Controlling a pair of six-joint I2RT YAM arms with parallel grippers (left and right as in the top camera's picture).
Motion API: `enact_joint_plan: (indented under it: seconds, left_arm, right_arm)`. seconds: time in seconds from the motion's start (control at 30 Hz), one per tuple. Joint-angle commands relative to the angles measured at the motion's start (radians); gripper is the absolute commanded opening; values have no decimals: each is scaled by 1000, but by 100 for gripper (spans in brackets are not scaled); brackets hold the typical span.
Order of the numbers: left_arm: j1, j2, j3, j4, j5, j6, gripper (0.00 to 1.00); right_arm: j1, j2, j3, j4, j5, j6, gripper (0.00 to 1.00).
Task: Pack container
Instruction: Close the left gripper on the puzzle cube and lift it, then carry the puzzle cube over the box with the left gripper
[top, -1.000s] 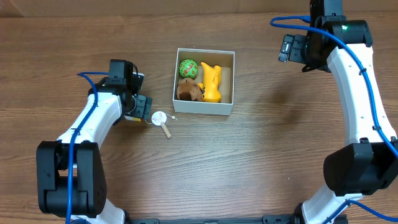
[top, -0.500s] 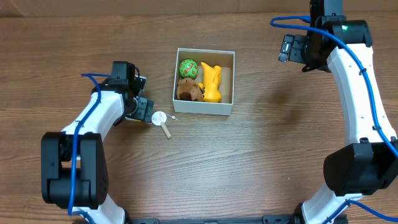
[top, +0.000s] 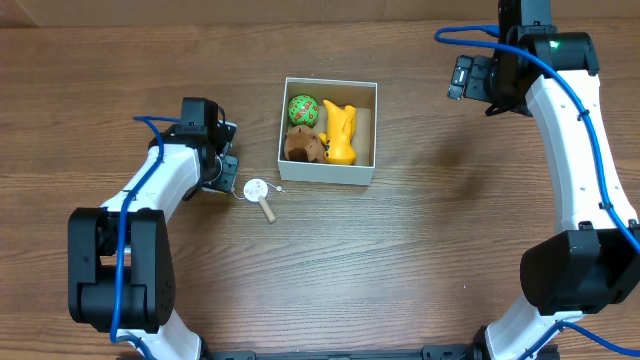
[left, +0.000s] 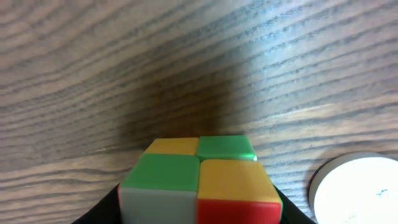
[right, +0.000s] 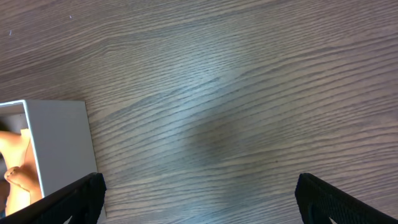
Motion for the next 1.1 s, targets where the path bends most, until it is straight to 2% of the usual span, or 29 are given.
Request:
enact_joint_plan:
  seconds: [0.0,0.23,0.37,0.47,0.63,0.77,1.07]
  left_arm:
    - [6,10,96,-38,5,3,39]
    - [4,10,291,-181,14,1,42]
    - [-8,10,447,-282,26,-47,43]
    - [-29,10,577,-351,88,-62,43]
    - [-101,10,760,-432,121,-143,42]
    - [-180,10,819,-449,120,-163,42]
    - [-348,13,819,-446,120,-211,42]
  right_arm:
    - [-6,-20,20,3,7,7,100]
    - [-6,-20,20,3,7,7,100]
    - [-6,-20,20,3,7,7,100]
    - [-6,-20,20,3,7,7,100]
    - [-6,-20,20,3,7,7,100]
    - [-6,-20,20,3,7,7,100]
    - [-6,-20,20,3,7,7,100]
